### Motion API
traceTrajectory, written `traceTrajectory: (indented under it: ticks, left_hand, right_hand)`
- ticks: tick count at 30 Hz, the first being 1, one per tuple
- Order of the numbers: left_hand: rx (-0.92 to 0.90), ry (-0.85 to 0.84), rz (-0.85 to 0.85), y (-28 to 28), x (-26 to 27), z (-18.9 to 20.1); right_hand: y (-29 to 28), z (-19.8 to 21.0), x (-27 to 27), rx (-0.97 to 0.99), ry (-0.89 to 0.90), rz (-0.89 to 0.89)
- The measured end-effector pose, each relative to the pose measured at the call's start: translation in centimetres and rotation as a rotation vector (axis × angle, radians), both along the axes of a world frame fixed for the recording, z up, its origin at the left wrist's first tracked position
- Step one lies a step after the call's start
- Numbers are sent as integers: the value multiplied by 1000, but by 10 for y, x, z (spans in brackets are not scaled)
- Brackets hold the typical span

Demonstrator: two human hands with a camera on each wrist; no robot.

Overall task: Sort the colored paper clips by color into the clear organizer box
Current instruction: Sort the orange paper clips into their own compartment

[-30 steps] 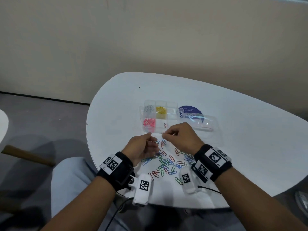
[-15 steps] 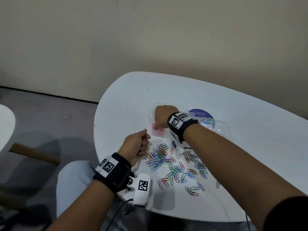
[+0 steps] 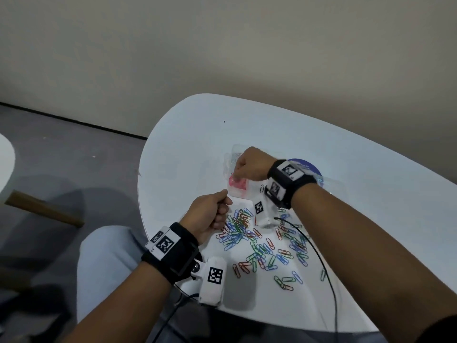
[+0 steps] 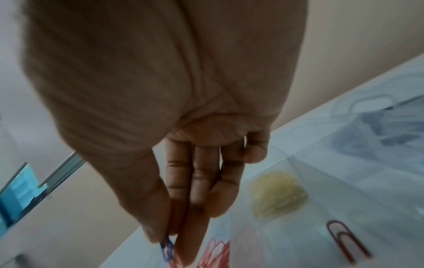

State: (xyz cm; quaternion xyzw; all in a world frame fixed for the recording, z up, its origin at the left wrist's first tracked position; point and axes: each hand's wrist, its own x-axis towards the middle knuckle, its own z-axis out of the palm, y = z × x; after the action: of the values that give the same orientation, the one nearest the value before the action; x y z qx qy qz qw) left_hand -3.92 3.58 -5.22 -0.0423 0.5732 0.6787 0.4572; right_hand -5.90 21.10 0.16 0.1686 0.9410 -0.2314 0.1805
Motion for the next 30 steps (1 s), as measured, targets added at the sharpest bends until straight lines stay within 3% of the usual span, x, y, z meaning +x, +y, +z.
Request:
traceTrajectory:
  ticks: [7,23,26,28,30]
  left_hand:
    - [-48,51,28,-4,-4,10]
    - [-70,77,17,-5,-7,13]
    - [-84,97,1,-5,-8,13]
    - [-101,97,-13,-5,-7,14]
    - [-113,86,-25,-4,-4,16]
  right_hand:
    - [17,6,19,-277,164,-187]
    - [22,12,27,-340,266,-268]
    - [41,24,34,-367,421,-434]
    - [61,28,39,-294,586,-569]
    - [79,27,43,-226,642,-634]
